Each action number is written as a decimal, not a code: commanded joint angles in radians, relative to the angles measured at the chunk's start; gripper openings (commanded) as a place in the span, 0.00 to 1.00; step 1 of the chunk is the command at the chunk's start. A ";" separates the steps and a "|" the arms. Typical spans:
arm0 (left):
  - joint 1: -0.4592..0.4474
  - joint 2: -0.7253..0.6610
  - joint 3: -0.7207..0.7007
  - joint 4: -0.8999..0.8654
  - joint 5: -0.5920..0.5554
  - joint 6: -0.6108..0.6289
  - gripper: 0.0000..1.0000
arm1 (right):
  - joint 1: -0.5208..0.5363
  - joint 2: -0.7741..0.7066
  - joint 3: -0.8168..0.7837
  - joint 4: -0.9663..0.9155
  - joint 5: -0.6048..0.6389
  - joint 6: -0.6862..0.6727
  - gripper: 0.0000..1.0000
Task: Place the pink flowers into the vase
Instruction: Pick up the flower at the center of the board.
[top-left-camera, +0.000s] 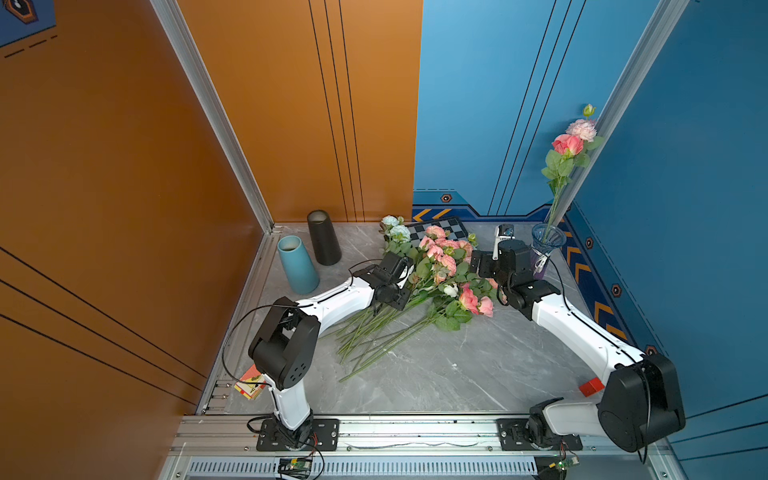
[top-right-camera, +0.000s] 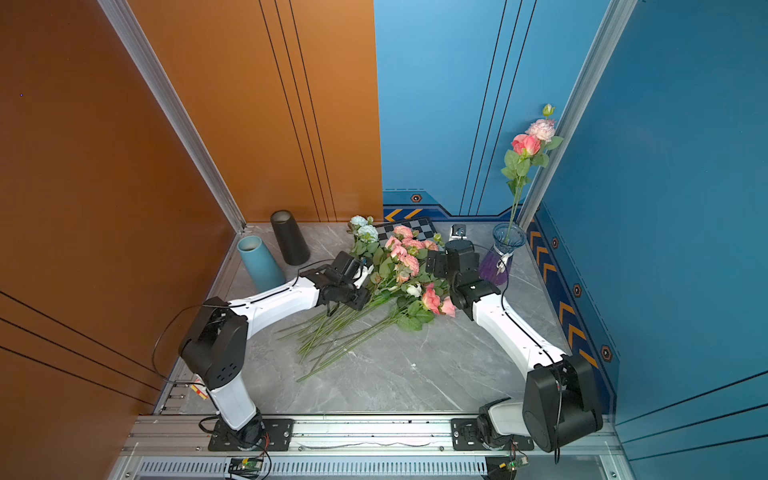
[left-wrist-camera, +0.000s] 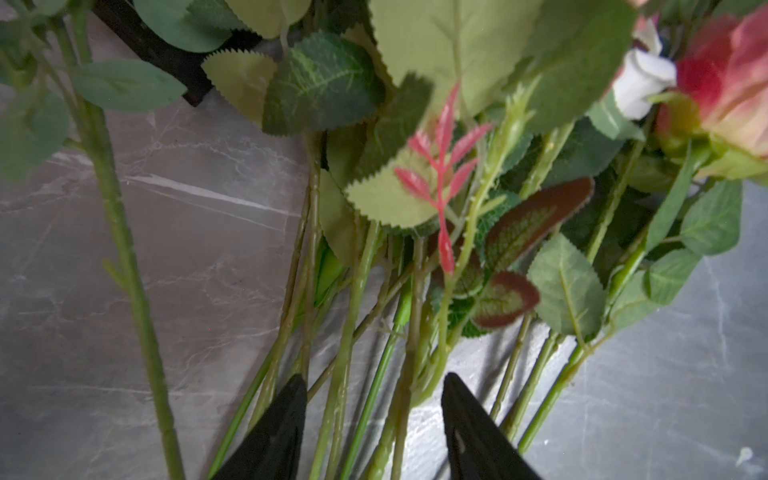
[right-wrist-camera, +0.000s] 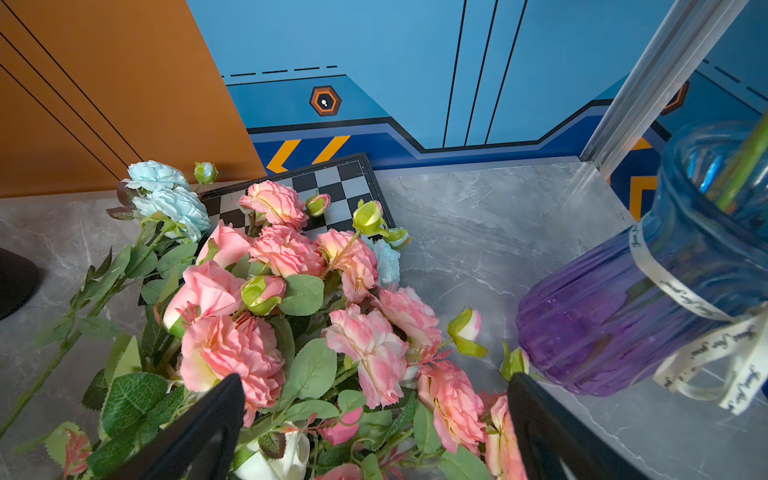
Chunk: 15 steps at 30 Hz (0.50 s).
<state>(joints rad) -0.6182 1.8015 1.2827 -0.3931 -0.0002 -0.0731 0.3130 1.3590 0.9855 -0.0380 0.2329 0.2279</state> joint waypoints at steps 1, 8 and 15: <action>-0.008 0.039 0.046 -0.016 -0.011 0.002 0.48 | -0.013 -0.027 -0.013 -0.005 -0.022 0.022 1.00; -0.008 0.096 0.095 -0.016 0.003 -0.004 0.45 | -0.032 -0.028 -0.025 0.007 -0.043 0.041 1.00; -0.010 0.127 0.109 -0.016 0.019 -0.013 0.38 | -0.040 -0.028 -0.028 0.010 -0.055 0.054 1.00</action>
<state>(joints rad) -0.6186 1.9110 1.3708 -0.3927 0.0036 -0.0761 0.2790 1.3563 0.9710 -0.0341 0.1932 0.2634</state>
